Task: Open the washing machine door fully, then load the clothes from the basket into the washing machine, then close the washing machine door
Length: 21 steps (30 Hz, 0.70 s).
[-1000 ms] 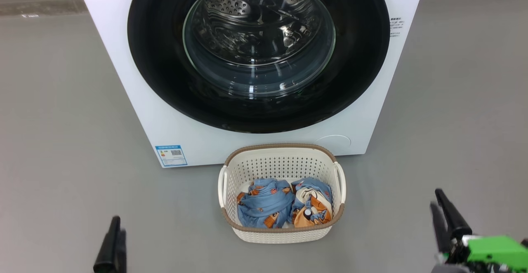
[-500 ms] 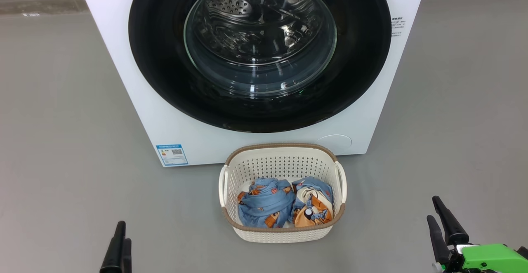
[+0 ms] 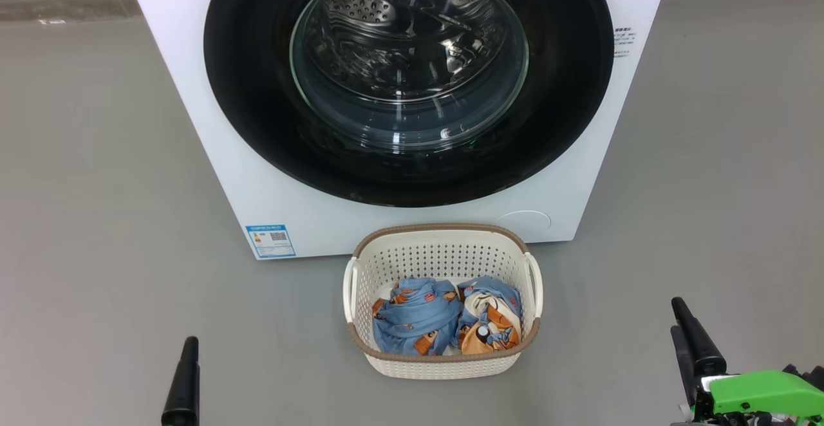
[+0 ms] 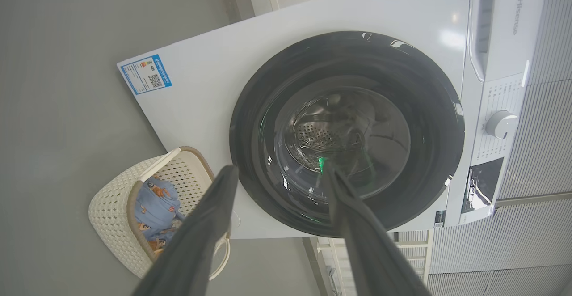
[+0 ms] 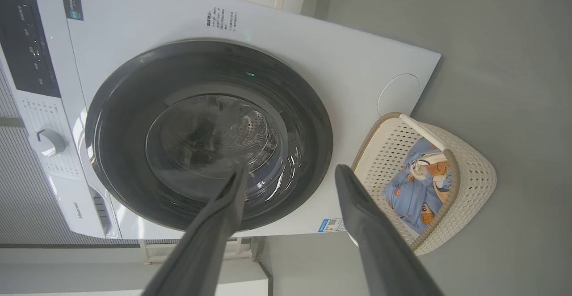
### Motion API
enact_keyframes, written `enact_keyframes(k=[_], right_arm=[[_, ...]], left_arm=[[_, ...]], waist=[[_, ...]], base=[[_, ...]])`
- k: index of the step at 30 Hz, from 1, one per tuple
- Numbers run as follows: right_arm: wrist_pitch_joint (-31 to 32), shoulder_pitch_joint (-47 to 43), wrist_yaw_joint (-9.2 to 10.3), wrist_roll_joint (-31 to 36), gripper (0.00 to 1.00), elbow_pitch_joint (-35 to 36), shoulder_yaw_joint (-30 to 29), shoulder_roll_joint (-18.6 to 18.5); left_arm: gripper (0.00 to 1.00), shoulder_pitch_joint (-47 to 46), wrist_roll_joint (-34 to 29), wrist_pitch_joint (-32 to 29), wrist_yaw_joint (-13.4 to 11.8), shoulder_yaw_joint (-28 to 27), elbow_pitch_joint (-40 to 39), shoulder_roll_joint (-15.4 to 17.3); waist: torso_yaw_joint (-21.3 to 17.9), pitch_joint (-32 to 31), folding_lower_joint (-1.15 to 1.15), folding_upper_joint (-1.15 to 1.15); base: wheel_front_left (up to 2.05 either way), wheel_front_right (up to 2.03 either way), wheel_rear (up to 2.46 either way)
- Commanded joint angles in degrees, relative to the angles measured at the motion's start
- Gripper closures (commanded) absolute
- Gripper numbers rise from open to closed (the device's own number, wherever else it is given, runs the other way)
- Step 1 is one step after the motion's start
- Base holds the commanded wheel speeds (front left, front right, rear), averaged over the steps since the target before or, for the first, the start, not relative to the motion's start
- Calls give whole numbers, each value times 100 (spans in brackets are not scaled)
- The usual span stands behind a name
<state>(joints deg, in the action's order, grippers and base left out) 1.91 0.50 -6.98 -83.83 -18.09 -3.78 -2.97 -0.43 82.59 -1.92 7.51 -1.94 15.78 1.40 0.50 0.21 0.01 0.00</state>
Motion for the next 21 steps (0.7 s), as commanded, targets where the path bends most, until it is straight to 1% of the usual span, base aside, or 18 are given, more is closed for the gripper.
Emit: enact_keyframes(k=[1, 9, 10, 21], right_arm=[[-83, 285, -12, 228, 0, 195, 81, -137], [-217, 345, -15, 747, 0, 226, 259, -242], [-217, 345, -15, 747, 0, 226, 259, -242], [-402, 420, -20, 1510, 0, 238, 515, -381]], left_arm=[[0, -189, -234, 80, -1, -33, -227, 95], [0, -199, -820, 214, -1, 16, -319, 93], [0, -199, -820, 214, -1, 16, -319, 93], [0, -218, -1810, 400, -1, 136, -379, 122]], waist=[[3, -1, 0, 0], [16, 2, 0, 0], [16, 2, 0, 0], [21, 19, 0, 0]], base=[[0, 0, 0], [0, 0, 0], [0, 0, 0], [0, 0, 0]])
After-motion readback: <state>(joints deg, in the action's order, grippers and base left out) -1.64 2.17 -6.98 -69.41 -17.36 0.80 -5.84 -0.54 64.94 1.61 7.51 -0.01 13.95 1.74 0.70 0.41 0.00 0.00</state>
